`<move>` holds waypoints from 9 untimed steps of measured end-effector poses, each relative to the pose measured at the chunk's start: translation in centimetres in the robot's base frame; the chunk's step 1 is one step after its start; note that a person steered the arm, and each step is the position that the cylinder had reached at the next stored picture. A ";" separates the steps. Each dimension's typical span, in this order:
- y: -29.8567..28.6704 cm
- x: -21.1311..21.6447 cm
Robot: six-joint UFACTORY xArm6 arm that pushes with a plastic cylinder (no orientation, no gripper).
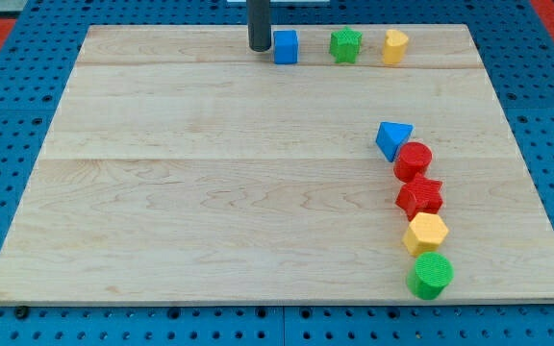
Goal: Separate the red circle from line of blocks
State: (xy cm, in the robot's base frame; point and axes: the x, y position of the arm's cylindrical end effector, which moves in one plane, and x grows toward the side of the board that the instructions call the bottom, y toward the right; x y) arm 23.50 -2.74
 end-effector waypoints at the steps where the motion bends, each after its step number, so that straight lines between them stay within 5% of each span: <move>1: 0.2 0.0; 5: -0.1 -1.0; 6: -3.0 5.7; 7: 1.3 11.7; 9: 17.2 10.0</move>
State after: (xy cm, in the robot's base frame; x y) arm 33.55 14.50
